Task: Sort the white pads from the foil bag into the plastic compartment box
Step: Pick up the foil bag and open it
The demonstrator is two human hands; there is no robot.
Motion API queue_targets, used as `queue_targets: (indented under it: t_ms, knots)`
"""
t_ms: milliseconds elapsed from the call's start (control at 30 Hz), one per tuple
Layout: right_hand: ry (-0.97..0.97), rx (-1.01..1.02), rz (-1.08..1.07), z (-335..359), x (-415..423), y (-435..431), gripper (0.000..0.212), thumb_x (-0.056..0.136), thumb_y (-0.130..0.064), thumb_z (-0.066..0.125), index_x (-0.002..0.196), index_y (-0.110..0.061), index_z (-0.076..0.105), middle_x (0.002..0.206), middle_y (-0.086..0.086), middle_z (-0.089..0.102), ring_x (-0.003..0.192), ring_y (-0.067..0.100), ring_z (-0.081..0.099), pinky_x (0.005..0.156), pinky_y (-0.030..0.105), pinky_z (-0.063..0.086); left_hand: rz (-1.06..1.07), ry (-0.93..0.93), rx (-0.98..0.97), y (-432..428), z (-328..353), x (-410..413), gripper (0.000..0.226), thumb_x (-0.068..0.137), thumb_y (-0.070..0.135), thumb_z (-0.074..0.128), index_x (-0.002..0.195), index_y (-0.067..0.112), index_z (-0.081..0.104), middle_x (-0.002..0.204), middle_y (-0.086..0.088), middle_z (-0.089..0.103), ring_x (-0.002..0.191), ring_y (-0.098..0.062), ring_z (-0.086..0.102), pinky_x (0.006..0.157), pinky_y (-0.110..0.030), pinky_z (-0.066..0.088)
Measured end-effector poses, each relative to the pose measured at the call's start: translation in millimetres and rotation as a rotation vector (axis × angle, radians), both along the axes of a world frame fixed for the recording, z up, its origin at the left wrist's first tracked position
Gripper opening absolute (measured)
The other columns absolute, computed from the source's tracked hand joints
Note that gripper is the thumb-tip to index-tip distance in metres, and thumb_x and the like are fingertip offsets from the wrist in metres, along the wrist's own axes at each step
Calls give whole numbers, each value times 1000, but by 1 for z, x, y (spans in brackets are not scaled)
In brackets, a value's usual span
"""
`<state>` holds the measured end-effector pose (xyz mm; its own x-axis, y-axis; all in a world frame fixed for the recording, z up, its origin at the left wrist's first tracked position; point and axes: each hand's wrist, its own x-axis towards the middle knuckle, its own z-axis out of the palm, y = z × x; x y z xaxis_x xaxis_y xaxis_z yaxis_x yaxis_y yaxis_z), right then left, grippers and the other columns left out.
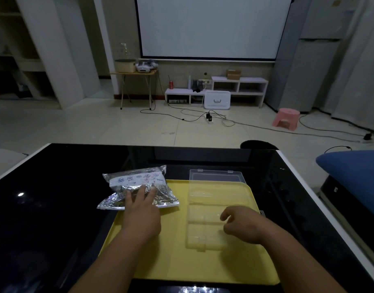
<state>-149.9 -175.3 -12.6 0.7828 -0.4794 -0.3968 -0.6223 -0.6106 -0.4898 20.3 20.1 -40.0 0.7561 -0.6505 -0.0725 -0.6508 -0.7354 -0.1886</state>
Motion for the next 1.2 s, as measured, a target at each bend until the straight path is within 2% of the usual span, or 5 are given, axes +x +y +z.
queue_targets:
  t_ms: [233,367,500,867,1200]
  knots:
    - [-26,-16,-4,-1,-1,-1,38,87,-33,61,125,-30,58,125,-2,59,99,15,61,86,31,55,31,-10,-103,-8,-8,4,63,93,27,48,152,17,27,163,3,15,151,-18,7,118,-55,1]
    - [-115,-33,-20,2,0,0,38,90,-32,60,127,-28,56,114,-6,60,95,11,60,83,29,55,-98,-124,-522,-10,-4,13,32,79,11,61,108,17,69,115,-2,64,109,-25,59,93,-38,43]
    - [-285,-60,-68,6,1,3,35,91,-35,59,125,-29,56,109,-9,62,94,8,61,82,30,56,-306,-282,-798,-7,1,13,23,55,-3,65,75,7,71,77,-8,67,72,-31,62,71,-37,48]
    - [-722,248,-89,15,15,29,63,86,-25,73,134,-50,42,123,-22,52,93,0,66,81,24,57,-714,-560,-1018,-12,29,-22,26,96,4,54,75,4,69,86,-14,70,82,-27,64,87,-39,49]
    - [-876,152,-69,15,19,35,30,88,-8,66,109,-27,75,99,-14,75,94,0,67,86,28,56,-847,-693,-1067,-18,33,-34,10,98,8,56,88,11,58,92,-12,75,99,-19,62,110,-34,40]
